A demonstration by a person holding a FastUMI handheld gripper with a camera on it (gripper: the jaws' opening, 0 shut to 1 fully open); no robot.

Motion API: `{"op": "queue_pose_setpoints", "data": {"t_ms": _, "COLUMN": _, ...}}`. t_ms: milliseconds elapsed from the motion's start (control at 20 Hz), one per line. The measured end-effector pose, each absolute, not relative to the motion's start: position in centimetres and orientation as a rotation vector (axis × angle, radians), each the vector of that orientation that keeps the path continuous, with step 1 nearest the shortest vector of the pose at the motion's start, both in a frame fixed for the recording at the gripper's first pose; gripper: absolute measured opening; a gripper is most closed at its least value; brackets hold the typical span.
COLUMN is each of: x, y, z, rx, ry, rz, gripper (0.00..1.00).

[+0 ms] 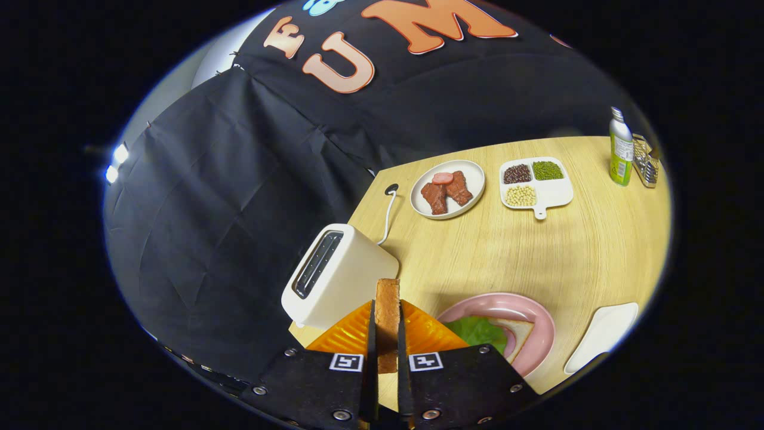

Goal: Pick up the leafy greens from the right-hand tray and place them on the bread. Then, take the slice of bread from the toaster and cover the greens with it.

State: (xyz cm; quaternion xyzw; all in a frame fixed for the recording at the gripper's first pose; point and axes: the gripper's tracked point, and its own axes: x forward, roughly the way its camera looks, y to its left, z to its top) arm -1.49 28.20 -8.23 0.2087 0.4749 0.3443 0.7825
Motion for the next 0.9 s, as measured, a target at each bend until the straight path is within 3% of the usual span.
{"op": "queue_pose_setpoints", "data": {"t_ms": 900, "x": -3.5, "y": 22.1, "z": -18.2, "rx": 0.304, "ry": 1.047, "rz": 0.676, "gripper": 0.13}}
